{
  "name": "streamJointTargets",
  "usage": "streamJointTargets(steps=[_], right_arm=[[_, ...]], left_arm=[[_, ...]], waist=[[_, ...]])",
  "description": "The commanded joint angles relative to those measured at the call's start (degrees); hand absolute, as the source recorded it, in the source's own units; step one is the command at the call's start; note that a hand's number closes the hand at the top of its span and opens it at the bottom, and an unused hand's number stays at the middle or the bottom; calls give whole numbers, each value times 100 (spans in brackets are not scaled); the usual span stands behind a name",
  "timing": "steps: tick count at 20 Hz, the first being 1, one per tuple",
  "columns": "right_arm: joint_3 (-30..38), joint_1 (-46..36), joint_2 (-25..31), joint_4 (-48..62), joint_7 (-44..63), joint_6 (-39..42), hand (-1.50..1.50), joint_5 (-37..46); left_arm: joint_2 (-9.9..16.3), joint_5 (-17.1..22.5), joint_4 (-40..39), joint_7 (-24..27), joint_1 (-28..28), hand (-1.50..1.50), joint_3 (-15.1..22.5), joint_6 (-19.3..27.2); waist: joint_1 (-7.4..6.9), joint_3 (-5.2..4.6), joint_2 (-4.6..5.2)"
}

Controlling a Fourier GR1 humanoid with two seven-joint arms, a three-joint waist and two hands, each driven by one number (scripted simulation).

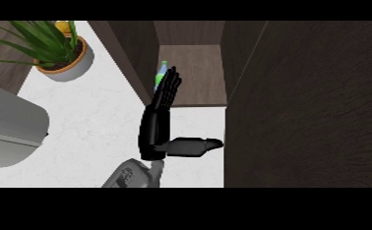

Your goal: Pick up the bottled water, place it into the cabinet and close the cabinet

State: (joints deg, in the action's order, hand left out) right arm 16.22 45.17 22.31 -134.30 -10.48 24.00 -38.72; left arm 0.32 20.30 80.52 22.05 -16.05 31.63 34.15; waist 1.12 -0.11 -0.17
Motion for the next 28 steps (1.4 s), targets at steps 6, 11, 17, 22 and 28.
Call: streamJointTargets(steps=[6,11,17,22,28], right_arm=[[-39,118,52,-1162,653,-111,150,-18],[-179,480,147,-1405,675,368,150,-91],[-264,606,363,-1169,555,927,150,310],[-519,546,670,-1451,574,1352,150,384],[-1003,543,332,-1783,374,1342,150,846]], left_arm=[[239,-27,780,331,1279,150,931,-634],[1038,115,1519,371,1809,150,672,-993],[2045,376,2369,412,2626,150,371,-1472],[2420,551,2546,553,2891,150,-18,-1688],[2985,1253,3045,729,3380,-150,-750,-2293]], waist=[[-100,0,0],[-67,-2,-16],[-79,-2,-32],[-80,-11,-35],[-27,-29,-78]])
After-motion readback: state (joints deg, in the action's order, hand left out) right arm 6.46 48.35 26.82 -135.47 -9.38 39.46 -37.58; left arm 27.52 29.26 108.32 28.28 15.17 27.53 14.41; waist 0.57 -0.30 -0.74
